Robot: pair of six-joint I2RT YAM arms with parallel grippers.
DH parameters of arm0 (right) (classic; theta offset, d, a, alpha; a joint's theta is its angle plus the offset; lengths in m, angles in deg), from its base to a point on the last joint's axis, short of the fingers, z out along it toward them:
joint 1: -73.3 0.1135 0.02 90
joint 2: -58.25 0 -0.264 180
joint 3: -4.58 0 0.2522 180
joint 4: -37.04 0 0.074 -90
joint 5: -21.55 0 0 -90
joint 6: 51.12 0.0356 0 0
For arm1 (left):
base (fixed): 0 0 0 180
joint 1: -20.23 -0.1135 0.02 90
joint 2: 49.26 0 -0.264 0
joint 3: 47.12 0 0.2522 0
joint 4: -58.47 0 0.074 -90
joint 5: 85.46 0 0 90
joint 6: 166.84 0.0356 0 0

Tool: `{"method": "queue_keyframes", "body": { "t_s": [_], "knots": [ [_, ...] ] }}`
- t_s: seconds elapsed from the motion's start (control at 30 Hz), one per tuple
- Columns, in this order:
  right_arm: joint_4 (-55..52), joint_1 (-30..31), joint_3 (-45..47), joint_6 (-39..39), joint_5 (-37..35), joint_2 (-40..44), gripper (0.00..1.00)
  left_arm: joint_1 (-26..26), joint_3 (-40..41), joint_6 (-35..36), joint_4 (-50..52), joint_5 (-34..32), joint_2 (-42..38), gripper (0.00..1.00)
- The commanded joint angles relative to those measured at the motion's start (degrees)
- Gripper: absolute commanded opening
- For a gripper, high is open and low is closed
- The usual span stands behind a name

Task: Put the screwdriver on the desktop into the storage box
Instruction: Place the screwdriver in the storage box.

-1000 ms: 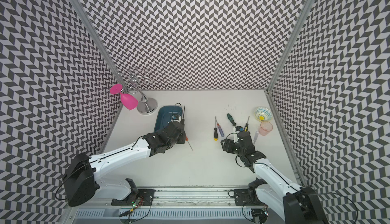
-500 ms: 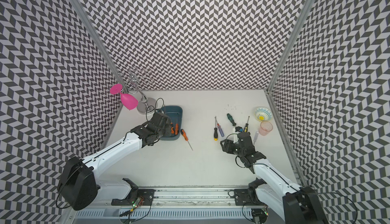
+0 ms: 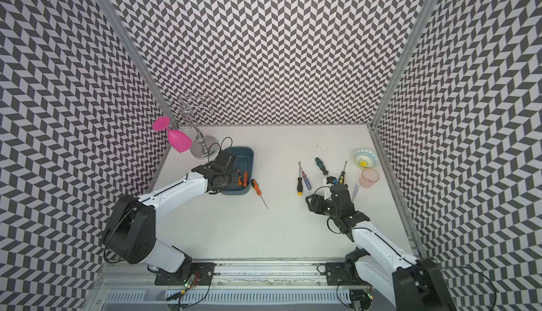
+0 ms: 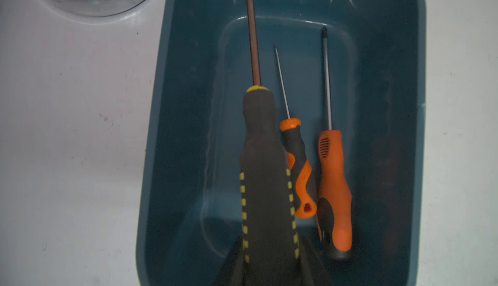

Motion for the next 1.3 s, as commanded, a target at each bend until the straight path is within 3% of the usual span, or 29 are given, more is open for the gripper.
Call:
{"method": "queue_keyframes", "body": {
  "t_s": [0.0,0.33,0.9,1.27],
  "knots": [
    [3.03,-0.4,0.58,0.43,0.47,0.12,0.67,-1.1,-2.69,1.51,-0.25,0.49,2.31,0.12],
    [3.88,-0.4,0.84,0.56,0.6,-0.71,0.67,-1.94,-2.91,1.48,0.65,0.29,5.74,0.12],
    [3.84,-0.4,0.84,0.58,0.51,-0.62,0.67,-1.96,-3.2,1.89,0.67,1.19,8.69,0.24],
    [3.64,-0.43,0.72,0.5,0.4,-0.71,0.67,-1.69,-3.7,1.84,1.59,0.11,7.97,0.46]
  ]
}}
